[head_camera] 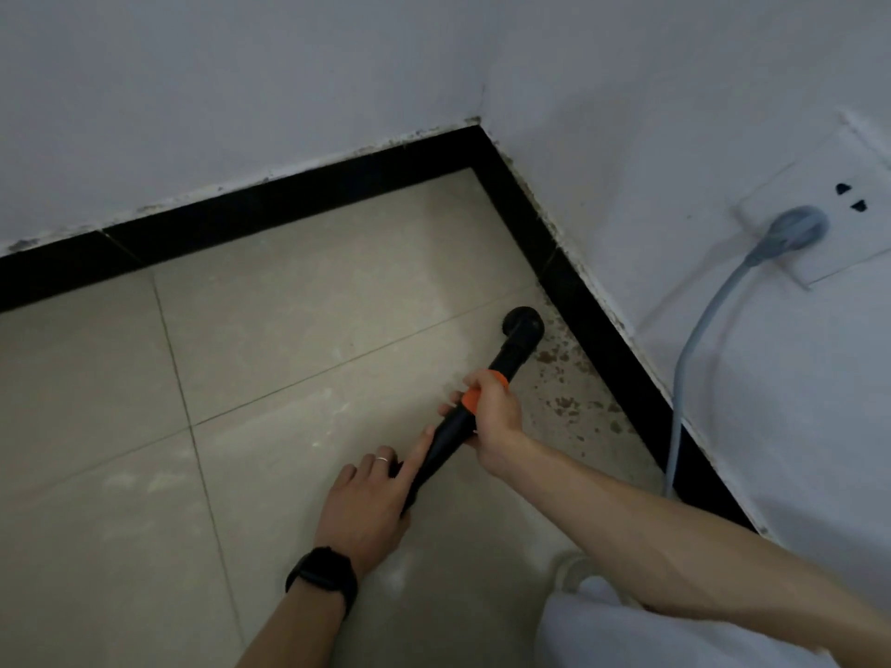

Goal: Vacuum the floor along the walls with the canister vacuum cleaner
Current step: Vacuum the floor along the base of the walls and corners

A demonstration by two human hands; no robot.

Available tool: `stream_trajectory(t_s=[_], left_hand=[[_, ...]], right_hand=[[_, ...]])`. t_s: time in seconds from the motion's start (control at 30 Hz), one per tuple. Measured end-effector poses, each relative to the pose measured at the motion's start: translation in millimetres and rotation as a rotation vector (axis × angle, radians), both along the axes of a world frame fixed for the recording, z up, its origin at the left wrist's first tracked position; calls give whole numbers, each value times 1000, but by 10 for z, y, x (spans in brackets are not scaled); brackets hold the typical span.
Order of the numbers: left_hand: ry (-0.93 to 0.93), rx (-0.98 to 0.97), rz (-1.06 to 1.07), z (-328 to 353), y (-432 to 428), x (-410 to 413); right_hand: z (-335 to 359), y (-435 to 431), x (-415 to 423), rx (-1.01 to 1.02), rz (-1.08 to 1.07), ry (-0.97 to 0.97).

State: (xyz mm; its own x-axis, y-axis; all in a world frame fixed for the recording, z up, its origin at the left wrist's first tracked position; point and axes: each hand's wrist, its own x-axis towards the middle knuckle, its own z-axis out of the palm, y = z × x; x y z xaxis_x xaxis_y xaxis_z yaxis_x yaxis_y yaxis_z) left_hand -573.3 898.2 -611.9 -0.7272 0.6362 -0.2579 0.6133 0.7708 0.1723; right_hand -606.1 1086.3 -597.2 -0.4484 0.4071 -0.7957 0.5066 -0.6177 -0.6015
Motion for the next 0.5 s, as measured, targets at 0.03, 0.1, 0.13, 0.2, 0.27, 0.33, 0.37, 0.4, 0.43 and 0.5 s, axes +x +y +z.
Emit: stream_trajectory(t_s=[0.03,0.1,0.13,0.2,0.27,0.33,0.37,0.4,0.43,0.5], left_hand=[[29,3,8,-10,55,-17],[77,7,3,-28,158,-46],[97,6,-7,-33,205,-53],[127,11,-14,-60,290,-48],[145,16,-16,-90,357,-45],[148,17,-18,-127,397,-54],[149,16,-18,-146,407,-59],[154,14,-17,-168,413,-65],[156,14,-18,-184,421,-76],[146,20,-19,-201,432,-112]], right_hand=[[23,49,-16,-21,-18,7],[16,127,-50,-37,-45,17],[7,152,-62,-37,-55,20],[-25,192,-90,-27,-68,12],[-50,224,-119,-5,-64,9],[-77,244,-149,27,-46,4],[-88,249,-160,43,-41,2],[-101,256,-172,54,-41,0],[-112,262,-185,63,-44,1],[-137,276,-212,87,-45,0]])
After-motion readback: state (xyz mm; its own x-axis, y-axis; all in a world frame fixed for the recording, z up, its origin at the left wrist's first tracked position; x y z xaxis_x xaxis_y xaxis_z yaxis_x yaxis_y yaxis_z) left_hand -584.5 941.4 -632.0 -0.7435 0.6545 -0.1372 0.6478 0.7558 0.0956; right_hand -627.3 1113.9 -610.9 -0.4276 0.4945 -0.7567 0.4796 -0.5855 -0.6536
